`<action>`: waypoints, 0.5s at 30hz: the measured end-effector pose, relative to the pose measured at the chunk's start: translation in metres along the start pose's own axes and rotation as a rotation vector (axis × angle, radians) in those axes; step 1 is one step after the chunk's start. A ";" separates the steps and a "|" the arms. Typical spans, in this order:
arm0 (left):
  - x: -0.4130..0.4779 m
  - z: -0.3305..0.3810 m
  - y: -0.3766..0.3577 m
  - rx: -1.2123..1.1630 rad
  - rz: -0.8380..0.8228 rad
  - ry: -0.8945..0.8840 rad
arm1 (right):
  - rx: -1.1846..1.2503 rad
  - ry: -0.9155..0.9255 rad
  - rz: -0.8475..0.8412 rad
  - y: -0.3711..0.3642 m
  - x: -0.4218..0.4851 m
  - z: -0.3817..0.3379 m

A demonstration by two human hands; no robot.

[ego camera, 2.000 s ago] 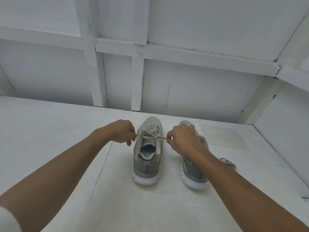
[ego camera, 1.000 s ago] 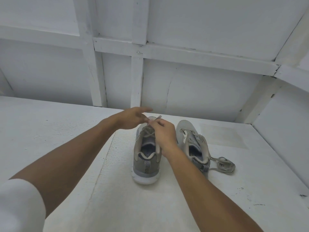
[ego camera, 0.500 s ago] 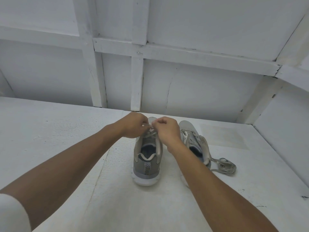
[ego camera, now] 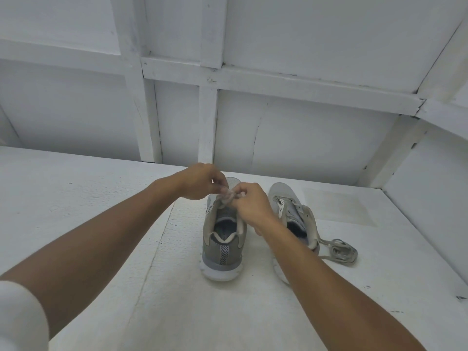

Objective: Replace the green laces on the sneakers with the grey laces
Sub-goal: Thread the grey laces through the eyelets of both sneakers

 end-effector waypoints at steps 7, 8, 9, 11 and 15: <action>0.003 -0.008 -0.006 -0.111 -0.012 0.019 | -0.007 0.360 0.108 0.014 -0.016 -0.026; 0.003 -0.009 -0.007 -0.124 -0.016 0.018 | 0.008 0.359 0.112 0.017 -0.016 -0.026; 0.003 -0.010 -0.007 -0.137 -0.017 0.018 | 0.031 0.339 0.112 0.021 -0.016 -0.025; 0.002 -0.012 -0.006 -0.150 -0.015 0.021 | 0.032 0.260 0.112 0.028 -0.015 -0.020; -0.005 -0.020 -0.002 -0.183 0.010 0.038 | -0.447 0.093 0.086 0.044 -0.014 -0.013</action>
Point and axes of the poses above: each hand's wrist, its own x-axis towards the middle knuckle, its own y-axis out of the back of the hand, z = x × y, the point moved 9 cm from there along x, towards the middle knuckle, and after that the axes turned 13 degrees about -z, right-handed, at the moved point
